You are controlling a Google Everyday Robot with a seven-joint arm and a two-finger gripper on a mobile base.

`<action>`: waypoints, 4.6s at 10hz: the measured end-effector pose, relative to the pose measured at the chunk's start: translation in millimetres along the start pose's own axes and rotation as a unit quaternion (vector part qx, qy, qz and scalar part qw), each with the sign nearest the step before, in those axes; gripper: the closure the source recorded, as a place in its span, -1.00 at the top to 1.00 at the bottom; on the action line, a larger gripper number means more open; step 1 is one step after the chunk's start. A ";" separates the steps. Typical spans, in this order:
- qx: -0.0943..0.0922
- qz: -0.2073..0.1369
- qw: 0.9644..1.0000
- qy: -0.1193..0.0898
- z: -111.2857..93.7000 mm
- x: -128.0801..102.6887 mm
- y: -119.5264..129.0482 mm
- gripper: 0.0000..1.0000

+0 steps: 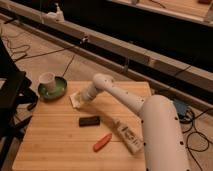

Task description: Place the white sponge in the ceramic cup

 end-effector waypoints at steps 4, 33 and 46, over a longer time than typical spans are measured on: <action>0.014 -0.018 1.000 0.002 -7.8 -7.4 -4.4 -1.00; 0.142 -0.227 0.955 -0.125 -63.6 -215.2 -110.0 -1.00; 0.147 -0.233 0.951 -0.137 -24.7 -210.5 -132.9 -1.00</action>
